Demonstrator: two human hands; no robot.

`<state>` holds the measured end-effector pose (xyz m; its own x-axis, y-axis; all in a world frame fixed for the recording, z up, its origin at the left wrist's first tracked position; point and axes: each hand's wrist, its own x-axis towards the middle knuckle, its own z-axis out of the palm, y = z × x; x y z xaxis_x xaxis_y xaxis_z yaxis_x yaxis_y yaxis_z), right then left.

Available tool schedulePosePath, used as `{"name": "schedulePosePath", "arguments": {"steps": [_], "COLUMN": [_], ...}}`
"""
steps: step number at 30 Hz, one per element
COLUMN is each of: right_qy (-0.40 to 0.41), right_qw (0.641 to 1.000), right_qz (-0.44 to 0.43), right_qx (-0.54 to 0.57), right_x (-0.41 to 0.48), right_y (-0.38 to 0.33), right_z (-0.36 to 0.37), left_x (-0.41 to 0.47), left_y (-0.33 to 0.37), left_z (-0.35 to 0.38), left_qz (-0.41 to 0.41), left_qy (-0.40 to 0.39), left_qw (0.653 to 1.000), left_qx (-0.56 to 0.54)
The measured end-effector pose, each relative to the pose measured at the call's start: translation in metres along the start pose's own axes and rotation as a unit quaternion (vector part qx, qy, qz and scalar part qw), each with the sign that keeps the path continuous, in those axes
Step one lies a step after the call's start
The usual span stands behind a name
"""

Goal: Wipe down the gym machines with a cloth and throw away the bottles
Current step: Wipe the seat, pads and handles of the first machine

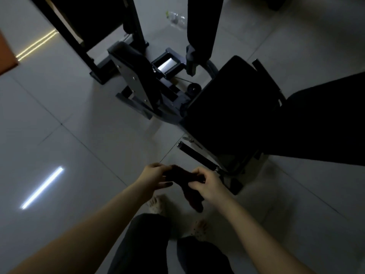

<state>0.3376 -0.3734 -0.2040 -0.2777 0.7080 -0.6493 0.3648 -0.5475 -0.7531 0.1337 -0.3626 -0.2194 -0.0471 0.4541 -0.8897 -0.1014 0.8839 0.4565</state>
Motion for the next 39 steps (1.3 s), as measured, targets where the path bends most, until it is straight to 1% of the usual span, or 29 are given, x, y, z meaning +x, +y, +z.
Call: {"name": "schedulePosePath", "arguments": {"steps": [1,3,5,7,9,10,12,14,16,18,20,22,24,26,27,29,30,32,34,36,37,39], "right_qy": [-0.015,-0.034,-0.047,-0.048,-0.047,-0.048,-0.026,0.026,0.097,0.148,0.189,0.227,0.259,0.283,0.296,0.336,0.354,0.382,0.387,0.380,0.377,0.386], "right_qw": [1.000,0.999,0.998,0.997,0.998,0.998,0.996,0.988,0.975,0.951,0.913,0.867,0.814,0.772,0.756,0.733,0.729,0.733,0.752,0.793,0.809,0.816], "right_qz": [0.001,-0.009,-0.026,-0.034,-0.042,-0.047,-0.055,-0.078,-0.132,-0.211,-0.289,-0.360,-0.425,-0.470,-0.485,-0.503,-0.502,-0.475,-0.422,-0.358,-0.336,-0.321], "right_qx": [0.013,0.030,0.040,0.041,0.014,-0.005,-0.069,-0.131,-0.152,-0.172,-0.217,-0.258,-0.299,-0.322,-0.325,-0.310,-0.301,-0.302,-0.327,-0.313,-0.299,-0.285], "right_x": [0.001,0.012,0.026,0.043,0.061,0.069,0.088,0.103,0.116,0.131,0.147,0.163,0.181,0.197,0.202,0.208,0.210,0.211,0.214,0.220,0.224,0.230], "right_y": [0.006,0.017,0.026,0.037,0.050,0.057,0.071,0.083,0.093,0.104,0.115,0.128,0.141,0.154,0.156,0.157,0.157,0.151,0.145,0.140,0.139,0.137], "right_z": [0.007,0.019,0.027,0.030,0.028,0.025,0.016,0.008,0.006,0.010,0.016,0.020,0.024,0.029,0.031,0.034,0.035,0.036,0.037,0.040,0.040,0.041], "left_x": [0.005,0.019,0.038,0.061,0.089,0.103,0.132,0.151,0.167,0.185,0.207,0.231,0.258,0.278,0.284,0.288,0.287,0.285,0.283,0.285,0.288,0.299], "left_y": [-0.009,-0.024,-0.034,-0.041,-0.046,-0.049,-0.049,-0.048,-0.047,-0.048,-0.051,-0.054,-0.056,-0.056,-0.055,-0.054,-0.055,-0.059,-0.064,-0.065,-0.066,-0.065], "left_z": [-0.002,-0.004,-0.003,-0.001,-0.001,-0.003,-0.010,-0.018,-0.022,-0.024,-0.022,-0.020,-0.017,-0.013,-0.010,-0.004,-0.002,-0.001,-0.003,-0.006,-0.006,-0.007], "left_qz": [-0.014,-0.046,-0.073,-0.078,-0.035,0.007,0.108,0.196,0.265,0.323,0.352,0.371,0.399,0.409,0.403,0.361,0.340,0.315,0.300,0.291,0.288,0.279], "left_qy": [-0.008,-0.057,-0.114,-0.134,-0.100,-0.065,0.018,0.094,0.139,0.153,0.145,0.132,0.111,0.064,0.023,-0.087,-0.135,-0.194,-0.232,-0.249,-0.242,-0.221], "left_qw": [1.000,0.996,0.990,0.988,0.988,0.984,0.963,0.941,0.926,0.919,0.921,0.919,0.908,0.903,0.902,0.908,0.908,0.907,0.903,0.900,0.901,0.901], "left_qx": [-0.024,-0.045,-0.025,0.022,0.110,0.165,0.246,0.260,0.231,0.168,0.084,0.006,-0.059,-0.118,-0.150,-0.196,-0.202,-0.199,-0.204,-0.209,-0.217,-0.249]}}
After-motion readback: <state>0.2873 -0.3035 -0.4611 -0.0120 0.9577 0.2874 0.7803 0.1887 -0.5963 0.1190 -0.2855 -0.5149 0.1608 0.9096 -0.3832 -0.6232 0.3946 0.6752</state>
